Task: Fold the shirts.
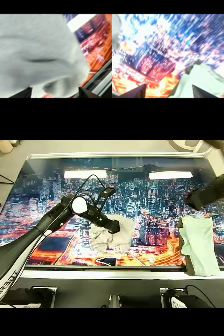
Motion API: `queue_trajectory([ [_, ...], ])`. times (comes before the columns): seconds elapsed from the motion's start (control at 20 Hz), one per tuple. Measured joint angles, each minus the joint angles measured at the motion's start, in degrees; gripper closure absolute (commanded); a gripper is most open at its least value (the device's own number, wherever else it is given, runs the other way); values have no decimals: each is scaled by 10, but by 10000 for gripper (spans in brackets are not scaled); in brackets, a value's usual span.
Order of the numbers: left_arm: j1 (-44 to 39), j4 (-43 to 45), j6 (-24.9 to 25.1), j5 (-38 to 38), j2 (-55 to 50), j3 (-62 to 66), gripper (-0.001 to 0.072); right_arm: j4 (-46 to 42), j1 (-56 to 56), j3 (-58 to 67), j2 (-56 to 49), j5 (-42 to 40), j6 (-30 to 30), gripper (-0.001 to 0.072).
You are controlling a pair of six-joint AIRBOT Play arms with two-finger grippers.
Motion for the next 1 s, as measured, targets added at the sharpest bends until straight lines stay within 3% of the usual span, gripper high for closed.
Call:
queue_trajectory([
  [0.25,118,71,0,-87,21,37,19,86,10,-26,-104,4,-8,101],
  [0.35,174,78,4,-118,43,2,19,116,34,-76,-123,-9,-21,22],
  [0.5,217,41,21,-123,74,-115,20,136,73,-171,-135,-42,-49,24],
  [0.85,165,-87,54,27,73,-322,35,186,102,-356,-142,-147,-103,22],
  [0.9,156,-96,56,50,69,-330,122,195,103,-367,-142,-166,-110,23],
  [0.95,148,-104,57,70,66,-336,131,200,104,-377,-142,-178,-116,24],
  [1.0,142,-110,58,91,63,-341,192,209,104,-383,-142,-190,-120,31],
])
